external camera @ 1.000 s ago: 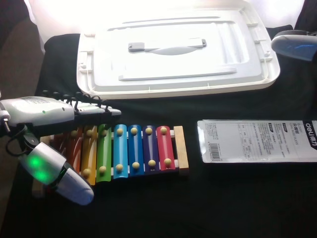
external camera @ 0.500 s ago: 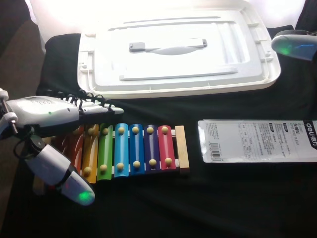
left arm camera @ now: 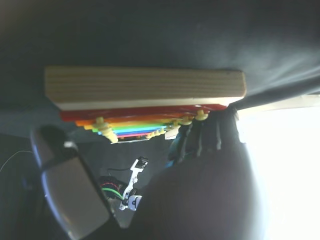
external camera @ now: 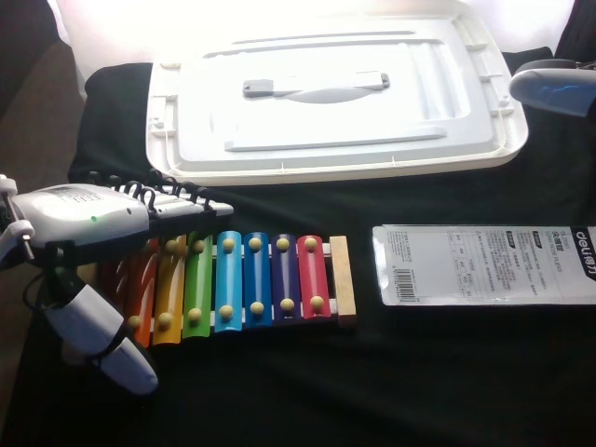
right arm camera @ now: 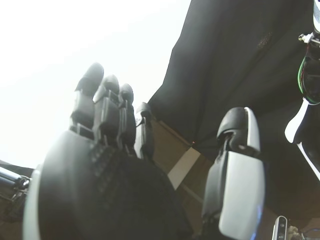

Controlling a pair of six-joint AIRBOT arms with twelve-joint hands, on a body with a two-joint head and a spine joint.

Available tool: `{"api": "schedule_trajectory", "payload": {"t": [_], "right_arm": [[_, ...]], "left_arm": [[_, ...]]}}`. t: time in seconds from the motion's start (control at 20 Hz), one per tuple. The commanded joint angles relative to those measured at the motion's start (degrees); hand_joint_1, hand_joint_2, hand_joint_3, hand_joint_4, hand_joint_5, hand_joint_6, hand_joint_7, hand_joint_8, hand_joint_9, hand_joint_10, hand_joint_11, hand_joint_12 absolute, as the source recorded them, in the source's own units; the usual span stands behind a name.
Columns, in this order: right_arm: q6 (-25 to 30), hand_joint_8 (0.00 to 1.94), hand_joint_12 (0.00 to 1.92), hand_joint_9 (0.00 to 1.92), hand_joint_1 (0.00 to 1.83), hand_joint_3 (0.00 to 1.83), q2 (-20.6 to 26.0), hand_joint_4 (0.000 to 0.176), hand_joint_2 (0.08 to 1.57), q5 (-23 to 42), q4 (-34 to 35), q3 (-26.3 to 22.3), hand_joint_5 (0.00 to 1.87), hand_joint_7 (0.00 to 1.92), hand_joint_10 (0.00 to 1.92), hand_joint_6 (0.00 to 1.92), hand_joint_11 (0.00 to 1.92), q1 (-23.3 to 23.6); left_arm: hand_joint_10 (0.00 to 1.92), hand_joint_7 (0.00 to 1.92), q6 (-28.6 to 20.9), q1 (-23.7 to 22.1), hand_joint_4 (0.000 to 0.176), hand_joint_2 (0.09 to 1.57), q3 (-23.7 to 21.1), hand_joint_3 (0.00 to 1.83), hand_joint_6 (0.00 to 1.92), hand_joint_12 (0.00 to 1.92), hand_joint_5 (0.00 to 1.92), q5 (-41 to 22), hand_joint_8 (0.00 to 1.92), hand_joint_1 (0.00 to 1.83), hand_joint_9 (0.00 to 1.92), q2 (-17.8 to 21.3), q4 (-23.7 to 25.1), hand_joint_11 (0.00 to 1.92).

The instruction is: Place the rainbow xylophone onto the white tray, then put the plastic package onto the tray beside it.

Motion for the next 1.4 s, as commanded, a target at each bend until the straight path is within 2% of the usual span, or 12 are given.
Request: {"api": "schedule_trajectory", "payload": {"t": [0.0, 0.45, 0.5, 0.6, 0.65, 0.8, 0.85, 0.9, 0.95, 1.1, 1.15, 1.35], "right_arm": [[0.6, 0.00, 0.67, 0.25, 0.91, 0.00, 0.0, 0.118, 0.91, 6.7, 1.7, 0.2, 0.21, 0.28, 0.01, 0.00, 0.00, 0.5], [0.6, 0.00, 0.66, 0.26, 0.92, 0.00, 0.0, 0.109, 0.92, 6.9, 1.6, 0.2, 0.22, 0.28, 0.00, 0.00, 0.00, 0.5], [0.6, 0.00, 0.67, 0.26, 0.92, 0.00, 0.0, 0.118, 0.92, 6.9, 1.6, 0.2, 0.22, 0.29, 0.01, 0.00, 0.00, 0.5], [0.6, 0.01, 0.66, 0.26, 0.92, 0.00, 0.0, 0.133, 0.91, 7.0, 1.5, 0.2, 0.23, 0.30, 0.00, 0.00, 0.00, 0.5], [0.6, 0.00, 0.68, 0.27, 0.90, 0.00, 0.0, 0.120, 0.90, 7.0, 1.5, 0.2, 0.22, 0.30, 0.00, 0.00, 0.00, 0.5], [0.6, 0.00, 0.64, 0.26, 0.92, 0.00, 0.0, 0.123, 0.91, 7.1, 1.5, 0.1, 0.22, 0.30, 0.00, 0.00, 0.00, 0.5], [0.6, 0.00, 0.65, 0.27, 0.91, 0.00, 0.0, 0.115, 0.91, 7.1, 1.5, 0.1, 0.22, 0.30, 0.01, 0.00, 0.01, 0.5], [0.6, 0.00, 0.65, 0.27, 0.91, 0.00, 0.0, 0.111, 0.91, 7.2, 1.5, 0.1, 0.22, 0.31, 0.01, 0.00, 0.02, 0.5], [0.6, 0.00, 0.65, 0.27, 0.92, 0.00, 0.0, 0.103, 0.91, 7.2, 1.5, 0.0, 0.22, 0.31, 0.01, 0.00, 0.02, 0.5], [0.6, 0.00, 0.65, 0.27, 0.92, 0.00, 0.0, 0.110, 0.92, 7.4, 1.5, 0.0, 0.22, 0.31, 0.01, 0.00, 0.01, 0.5], [0.6, 0.00, 0.66, 0.28, 0.93, 0.00, 0.0, 0.102, 0.92, 7.4, 1.5, 0.0, 0.22, 0.31, 0.01, 0.00, 0.02, 0.5], [0.6, 0.00, 0.66, 0.27, 0.93, 0.00, 0.0, 0.114, 0.91, 7.5, 1.5, 0.0, 0.23, 0.31, 0.00, 0.00, 0.01, 0.5]], "left_arm": [[0.02, 0.06, -0.9, 0.7, 0.000, 0.57, -0.5, 0.00, 0.00, 0.10, 0.01, -0.2, 0.01, 0.92, 0.10, -0.8, 0.3, 0.15], [0.01, 0.09, -0.9, 1.2, 0.000, 0.75, -0.7, 0.02, 0.01, 0.13, 0.05, 0.0, 0.01, 1.24, 0.13, -1.3, 0.5, 0.18], [0.01, 0.15, -1.0, 1.3, 0.000, 0.78, -0.7, 0.01, 0.01, 0.16, 0.10, -0.1, 0.01, 1.30, 0.17, -1.4, 0.5, 0.21], [0.01, 0.34, -1.1, 1.4, 0.000, 0.87, -0.7, 0.00, 0.00, 0.28, 0.27, -0.3, 0.01, 1.23, 0.33, -1.6, 0.5, 0.29], [0.02, 0.61, -1.4, 1.4, 0.000, 0.96, -0.6, 0.00, 0.01, 0.47, 0.56, -0.4, 0.01, 1.17, 0.61, -1.7, 0.5, 0.41], [0.05, 0.85, -2.0, 1.4, 0.000, 1.05, -0.4, 0.00, 0.03, 0.65, 0.79, -0.9, 0.02, 1.15, 0.88, -2.0, 0.5, 0.55], [0.05, 0.90, -2.0, 1.4, 0.000, 1.13, -0.4, 0.00, 0.88, 0.71, 0.88, -0.9, 0.02, 1.12, 0.93, -2.0, 0.4, 0.58], [0.07, 0.86, -2.0, 1.4, 0.000, 1.18, -0.3, 0.01, 1.23, 0.83, 0.79, -0.9, 0.94, 1.16, 0.99, -2.1, 0.3, 0.61], [0.12, 0.80, -2.0, 1.4, 0.021, 1.22, -0.3, 0.00, 1.37, 1.00, 0.72, -1.0, 1.21, 1.15, 1.03, -2.1, 0.2, 0.61], [0.88, 0.74, -2.0, 1.4, 0.030, 1.26, -0.2, 0.00, 1.46, 1.26, 0.67, -1.1, 1.35, 1.13, 0.72, -2.4, 0.0, 0.54], [0.90, 0.72, -2.0, 1.4, 0.029, 1.27, -0.2, 0.00, 1.50, 1.26, 0.65, -1.1, 1.38, 1.12, 0.68, -2.5, 0.0, 0.52], [0.83, 0.73, -2.0, 1.4, 0.028, 1.27, -0.1, 0.00, 1.48, 1.18, 0.65, -1.4, 1.38, 1.12, 0.70, -2.5, -0.4, 0.56]]}}
